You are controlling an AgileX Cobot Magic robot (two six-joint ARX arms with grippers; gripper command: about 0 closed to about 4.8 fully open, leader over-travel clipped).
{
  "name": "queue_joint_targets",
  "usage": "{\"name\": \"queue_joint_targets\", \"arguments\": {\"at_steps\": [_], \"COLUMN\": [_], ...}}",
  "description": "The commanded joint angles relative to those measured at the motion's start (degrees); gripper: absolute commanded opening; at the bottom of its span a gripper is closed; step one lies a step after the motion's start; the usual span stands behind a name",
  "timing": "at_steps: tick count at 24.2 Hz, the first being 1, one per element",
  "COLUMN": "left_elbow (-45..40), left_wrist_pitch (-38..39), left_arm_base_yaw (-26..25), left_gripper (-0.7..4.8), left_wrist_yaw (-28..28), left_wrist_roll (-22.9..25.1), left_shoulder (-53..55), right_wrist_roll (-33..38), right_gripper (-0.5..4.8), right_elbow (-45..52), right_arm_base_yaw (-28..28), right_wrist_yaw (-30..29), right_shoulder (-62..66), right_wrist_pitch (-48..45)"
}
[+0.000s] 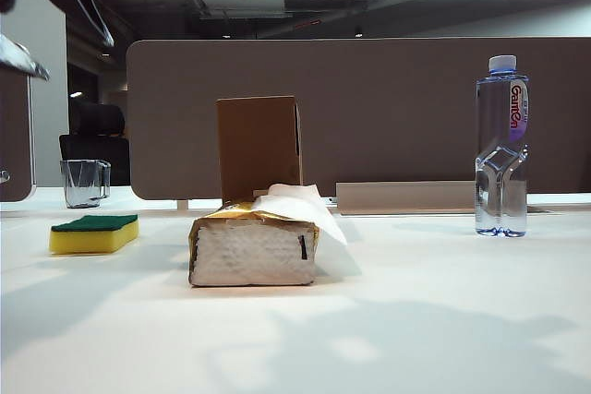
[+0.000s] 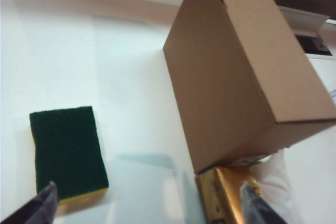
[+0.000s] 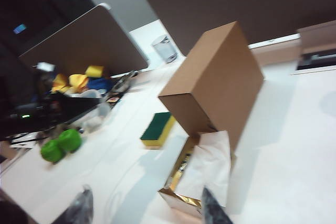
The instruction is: Move the sponge from left to right to wipe the table, avoiding obstacles on the table, and finally reaching the bottle of mineral water.
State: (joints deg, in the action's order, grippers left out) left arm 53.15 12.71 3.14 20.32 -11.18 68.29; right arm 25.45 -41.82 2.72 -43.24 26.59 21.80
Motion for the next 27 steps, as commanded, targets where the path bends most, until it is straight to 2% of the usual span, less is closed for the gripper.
{"name": "queue_joint_targets", "arguments": {"at_steps": [1, 4, 5, 9, 16, 19, 27], "left_elbow": [2.16, 4.2, 5.46, 8.66, 10.25, 10.38, 10.91], "left_wrist_pitch": [-1.77, -1.64, -1.42, -1.16, -1.18, -1.2, -3.56], "left_arm_base_yaw": [-3.65, -8.26, -9.92, -11.45, -11.45, -11.45, -11.32], "left_gripper": [4.79, 4.79, 4.79, 4.79, 4.79, 4.79, 4.79], "left_wrist_yaw": [3.65, 7.89, 10.47, 14.49, 14.19, 14.21, 12.2], "left_wrist_roll": [-0.59, -0.87, -0.87, 0.22, 3.93, 3.96, 5.42], "left_shoulder": [5.11, 10.4, 13.07, 19.26, 26.58, 30.49, 35.12], "right_wrist_roll": [0.2, 0.2, 0.22, 0.22, 0.26, 0.04, -0.42], "right_gripper": [3.08, 3.12, 3.34, 3.66, 3.66, 3.66, 3.65], "right_elbow": [-2.89, -5.33, -6.4, -8.41, -9.9, -9.9, -9.88], "right_arm_base_yaw": [0.0, -0.02, -0.07, -1.97, -9.6, -12.04, -12.83], "right_wrist_yaw": [-2.29, -5.31, -6.93, -7.63, -7.78, -7.19, -5.6], "right_shoulder": [3.58, 6.86, 8.66, 12.37, 18.99, 21.81, 23.65], "right_wrist_pitch": [-0.57, -0.66, -0.61, -0.57, -0.5, -0.57, -0.63]}}
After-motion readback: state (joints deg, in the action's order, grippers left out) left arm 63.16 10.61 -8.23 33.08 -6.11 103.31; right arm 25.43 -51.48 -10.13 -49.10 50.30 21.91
